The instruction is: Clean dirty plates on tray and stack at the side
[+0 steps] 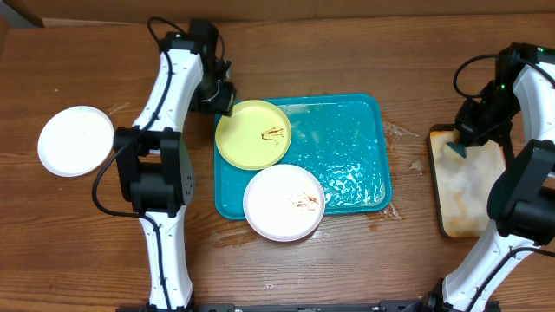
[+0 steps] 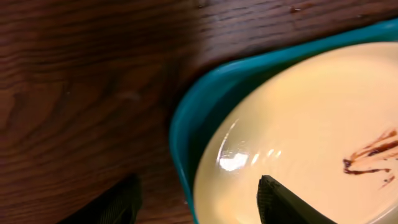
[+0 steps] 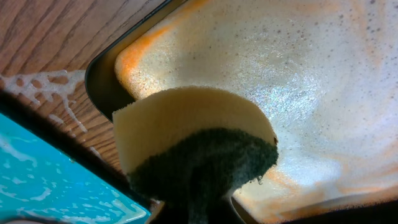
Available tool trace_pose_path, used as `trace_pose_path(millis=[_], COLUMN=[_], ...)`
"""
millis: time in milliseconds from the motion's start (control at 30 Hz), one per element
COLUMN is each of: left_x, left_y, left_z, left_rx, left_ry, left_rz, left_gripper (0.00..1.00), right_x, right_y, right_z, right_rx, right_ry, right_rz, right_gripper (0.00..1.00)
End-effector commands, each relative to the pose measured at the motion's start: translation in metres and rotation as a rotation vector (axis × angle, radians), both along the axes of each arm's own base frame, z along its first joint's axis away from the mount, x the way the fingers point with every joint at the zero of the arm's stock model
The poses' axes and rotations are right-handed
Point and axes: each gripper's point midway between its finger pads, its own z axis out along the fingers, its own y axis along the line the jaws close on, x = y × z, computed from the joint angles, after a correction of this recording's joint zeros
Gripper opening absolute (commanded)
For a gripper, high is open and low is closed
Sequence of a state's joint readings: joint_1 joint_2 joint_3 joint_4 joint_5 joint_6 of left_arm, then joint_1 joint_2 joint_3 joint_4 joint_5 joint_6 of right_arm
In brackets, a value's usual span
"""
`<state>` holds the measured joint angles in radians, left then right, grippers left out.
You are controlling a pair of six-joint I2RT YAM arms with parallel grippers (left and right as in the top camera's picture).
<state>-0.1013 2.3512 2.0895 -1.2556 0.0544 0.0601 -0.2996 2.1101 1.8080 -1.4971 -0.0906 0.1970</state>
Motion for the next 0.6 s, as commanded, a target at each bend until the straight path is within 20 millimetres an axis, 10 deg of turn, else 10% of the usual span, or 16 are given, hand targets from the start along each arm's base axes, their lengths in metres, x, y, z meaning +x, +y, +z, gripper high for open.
trace_pose_path(millis=[0, 567], left_x=[0.001, -0.001], left_y=[0.007, -0.036], left_z=[-0.01, -0.036], left_rx=[0.011, -0.045], left_ry=[0.011, 0.042], left_rz=[-0.011, -0.08], left_gripper=[0.62, 0.62], right_x=[0.001, -0.001], right_y=[0.001, 0.001], right_z=[0.014, 0.014], right_rx=[-0.001, 0.001], right_ry=[-0.04, -0.032], right_rz=[0.005, 0.005], right_gripper=[0.04, 0.04])
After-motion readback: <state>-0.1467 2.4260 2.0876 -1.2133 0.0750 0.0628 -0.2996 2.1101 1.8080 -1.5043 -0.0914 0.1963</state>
